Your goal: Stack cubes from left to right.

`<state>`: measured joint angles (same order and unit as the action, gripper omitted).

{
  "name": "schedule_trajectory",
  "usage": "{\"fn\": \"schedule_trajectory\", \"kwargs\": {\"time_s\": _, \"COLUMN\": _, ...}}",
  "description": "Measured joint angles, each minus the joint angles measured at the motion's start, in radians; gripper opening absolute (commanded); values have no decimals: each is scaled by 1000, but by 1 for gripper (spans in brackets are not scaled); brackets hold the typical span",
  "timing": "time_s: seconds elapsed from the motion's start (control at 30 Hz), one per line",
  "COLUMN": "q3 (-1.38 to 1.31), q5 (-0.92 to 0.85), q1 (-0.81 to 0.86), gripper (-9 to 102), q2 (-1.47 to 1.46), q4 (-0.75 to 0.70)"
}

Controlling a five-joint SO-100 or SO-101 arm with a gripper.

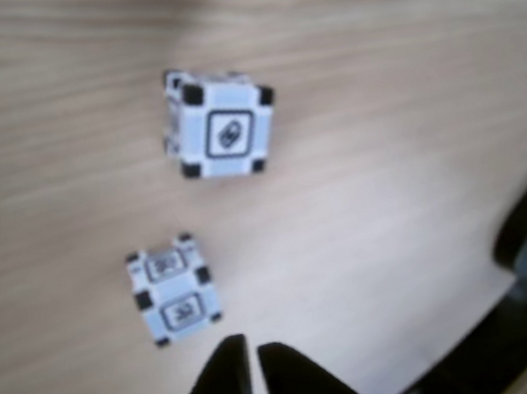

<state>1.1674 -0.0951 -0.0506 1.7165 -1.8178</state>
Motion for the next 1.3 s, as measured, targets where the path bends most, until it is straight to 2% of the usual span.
{"fn": "schedule_trajectory", "kwargs": {"time_s": 0.8, "q3": 0, "q5": 23, "q1": 0, "gripper": 0, "q2": 2, "q4": 0}}
{"fn": "schedule_trajectory", "kwargs": {"time_s": 1.3, "q3": 0, "q5": 41, "q1": -8, "gripper": 0, "q2": 100, "q4": 0}}
